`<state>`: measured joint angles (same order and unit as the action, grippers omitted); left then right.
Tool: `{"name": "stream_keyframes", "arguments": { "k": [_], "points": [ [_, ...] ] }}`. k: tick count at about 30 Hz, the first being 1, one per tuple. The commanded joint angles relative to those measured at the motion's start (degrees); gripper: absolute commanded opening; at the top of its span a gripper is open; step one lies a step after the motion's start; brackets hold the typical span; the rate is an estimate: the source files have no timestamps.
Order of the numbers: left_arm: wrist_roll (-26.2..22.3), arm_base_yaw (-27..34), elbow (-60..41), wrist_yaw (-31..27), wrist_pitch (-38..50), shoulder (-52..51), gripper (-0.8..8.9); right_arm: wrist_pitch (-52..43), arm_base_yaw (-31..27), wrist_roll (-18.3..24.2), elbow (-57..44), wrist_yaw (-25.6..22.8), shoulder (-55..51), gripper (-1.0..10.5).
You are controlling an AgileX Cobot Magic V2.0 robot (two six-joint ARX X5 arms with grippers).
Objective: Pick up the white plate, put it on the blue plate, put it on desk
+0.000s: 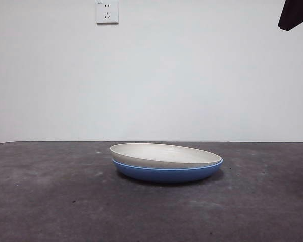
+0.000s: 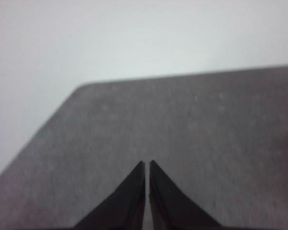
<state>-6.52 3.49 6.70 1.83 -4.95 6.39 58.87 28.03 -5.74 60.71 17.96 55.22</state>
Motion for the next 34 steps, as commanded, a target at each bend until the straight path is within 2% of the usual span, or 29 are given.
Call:
{"name": "stream_keyframes", "arguments": {
  "k": [1, 10, 15, 17, 34],
  "points": [
    [-0.13, 0.09, -1.31, 0.02, -1.05, -1.57, 0.16, -0.57, 0.33, 0.61, 0.87, 0.02, 0.46, 0.1],
    [0.17, 0.09, -5.95, 0.02, -1.77, -5.46, 0.16, -0.57, 0.33, 0.63, 0.87, 0.02, 0.46, 0.1],
    [0.52, 0.09, -6.03, 0.02, -5.88, -6.21, 0.16, -0.57, 0.33, 0.61, 0.87, 0.02, 0.46, 0.1],
    [1.7, 0.09, -6.01, 0.02, -5.75, -6.23, 0.16, -0.57, 0.33, 0.63, 0.87, 0.02, 0.46, 0.1],
    [1.64, 0.09, -6.01, 0.02, -5.79, -6.21, 0.16, -0.57, 0.33, 0.63, 0.87, 0.02, 0.46, 0.1]
  ]
}}
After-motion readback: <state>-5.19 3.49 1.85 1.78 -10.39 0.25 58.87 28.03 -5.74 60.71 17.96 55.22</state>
